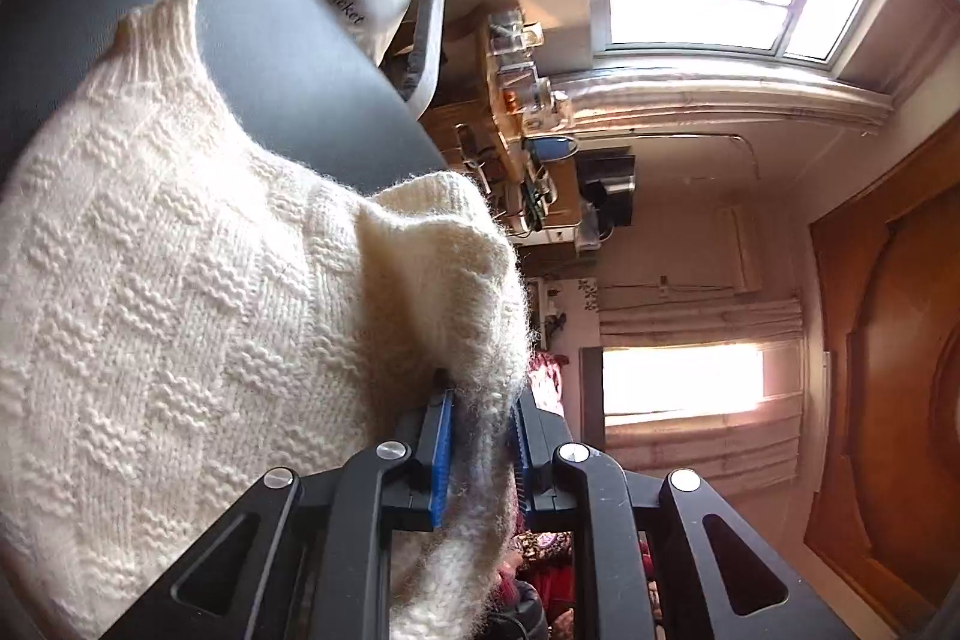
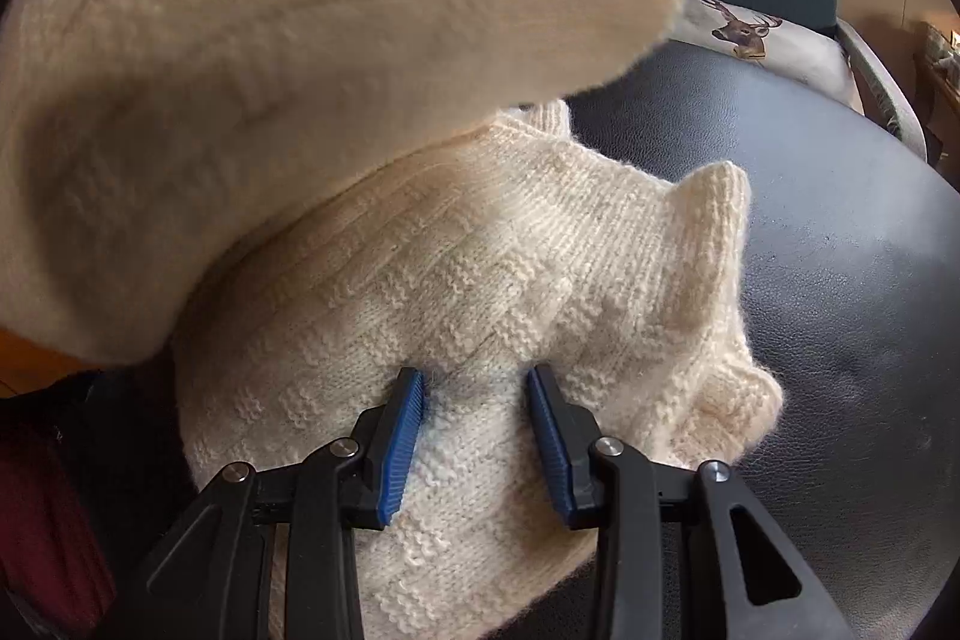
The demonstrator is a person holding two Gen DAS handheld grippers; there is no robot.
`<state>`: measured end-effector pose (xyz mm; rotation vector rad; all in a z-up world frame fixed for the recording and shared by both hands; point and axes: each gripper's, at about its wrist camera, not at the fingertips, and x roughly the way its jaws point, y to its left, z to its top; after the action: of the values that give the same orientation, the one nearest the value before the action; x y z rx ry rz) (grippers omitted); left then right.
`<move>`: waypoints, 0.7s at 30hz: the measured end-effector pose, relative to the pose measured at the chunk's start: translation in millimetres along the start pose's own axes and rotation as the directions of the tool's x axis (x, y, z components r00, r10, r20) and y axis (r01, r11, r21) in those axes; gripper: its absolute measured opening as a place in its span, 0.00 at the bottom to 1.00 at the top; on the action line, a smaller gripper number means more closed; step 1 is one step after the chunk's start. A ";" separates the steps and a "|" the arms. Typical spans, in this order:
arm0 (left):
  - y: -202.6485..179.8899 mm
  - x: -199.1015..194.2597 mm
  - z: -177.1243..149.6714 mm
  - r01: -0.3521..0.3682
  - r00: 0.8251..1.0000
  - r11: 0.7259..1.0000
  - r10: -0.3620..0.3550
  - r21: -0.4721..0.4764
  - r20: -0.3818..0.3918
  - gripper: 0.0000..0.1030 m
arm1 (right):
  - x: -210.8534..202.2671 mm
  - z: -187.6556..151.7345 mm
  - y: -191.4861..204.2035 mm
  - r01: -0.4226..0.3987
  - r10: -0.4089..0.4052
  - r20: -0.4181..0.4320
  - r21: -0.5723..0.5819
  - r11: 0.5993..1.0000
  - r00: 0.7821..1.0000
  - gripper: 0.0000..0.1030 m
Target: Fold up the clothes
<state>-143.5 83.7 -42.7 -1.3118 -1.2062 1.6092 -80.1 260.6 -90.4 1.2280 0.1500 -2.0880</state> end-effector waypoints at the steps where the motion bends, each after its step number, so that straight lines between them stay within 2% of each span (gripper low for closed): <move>1: 3.0 9.7 -1.9 -0.037 0.999 0.999 0.037 -0.002 -0.005 0.16 | -0.7 -1.6 -0.5 -0.005 0.005 0.008 0.002 1.000 1.000 0.37; 3: 10.8 25.2 -6.6 -0.105 0.994 0.994 0.105 -0.010 -0.018 0.16 | -2.6 -5.5 -0.9 -0.017 0.017 0.027 0.013 1.000 0.999 0.37; 6: 24.1 38.6 -14.9 -0.137 0.990 0.989 0.134 -0.048 -0.047 0.17 | -6.2 -12.5 -1.6 -0.036 0.034 0.060 0.027 0.999 0.998 0.37; 8: 20.2 36.8 -17.5 -0.121 0.992 0.992 0.118 -0.048 -0.045 0.17 | -8.6 -16.8 -1.4 -0.044 0.041 0.080 0.035 0.998 0.996 0.37; 9: 17.7 35.2 -18.9 -0.112 0.993 0.993 0.110 -0.047 -0.042 0.20 | -9.7 -18.3 -1.1 -0.047 0.044 0.086 0.038 0.998 0.995 0.37; 12: 3.8 20.9 -21.3 -0.017 0.999 0.998 0.015 -0.062 -0.031 0.22 | -12.6 -21.9 0.6 -0.051 0.047 0.097 0.044 0.998 0.994 0.37; 13: -4.2 15.5 -20.8 0.010 0.999 0.999 -0.011 -0.051 -0.031 0.23 | -14.0 -23.0 1.7 -0.049 0.045 0.098 0.043 0.998 0.994 0.37; 15: -23.0 1.4 -17.0 0.017 1.000 1.000 -0.017 0.009 -0.004 0.23 | -18.8 -25.8 3.1 -0.049 0.044 0.101 0.041 0.998 0.994 0.37; 18: -30.7 -30.5 -15.2 -0.022 0.998 0.997 0.018 0.079 0.063 0.28 | -33.6 -34.5 0.3 -0.051 0.045 0.103 0.063 0.997 0.994 0.37; 21: -12.0 -64.3 -14.4 -0.117 0.984 0.988 0.101 0.104 0.148 0.32 | -53.3 -50.4 0.2 -0.037 0.028 0.106 0.089 0.995 0.994 0.37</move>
<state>-115.7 30.7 -12.7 -1.2282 -1.1256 1.8486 -27.1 309.0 -74.9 1.1627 -0.0123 -2.1454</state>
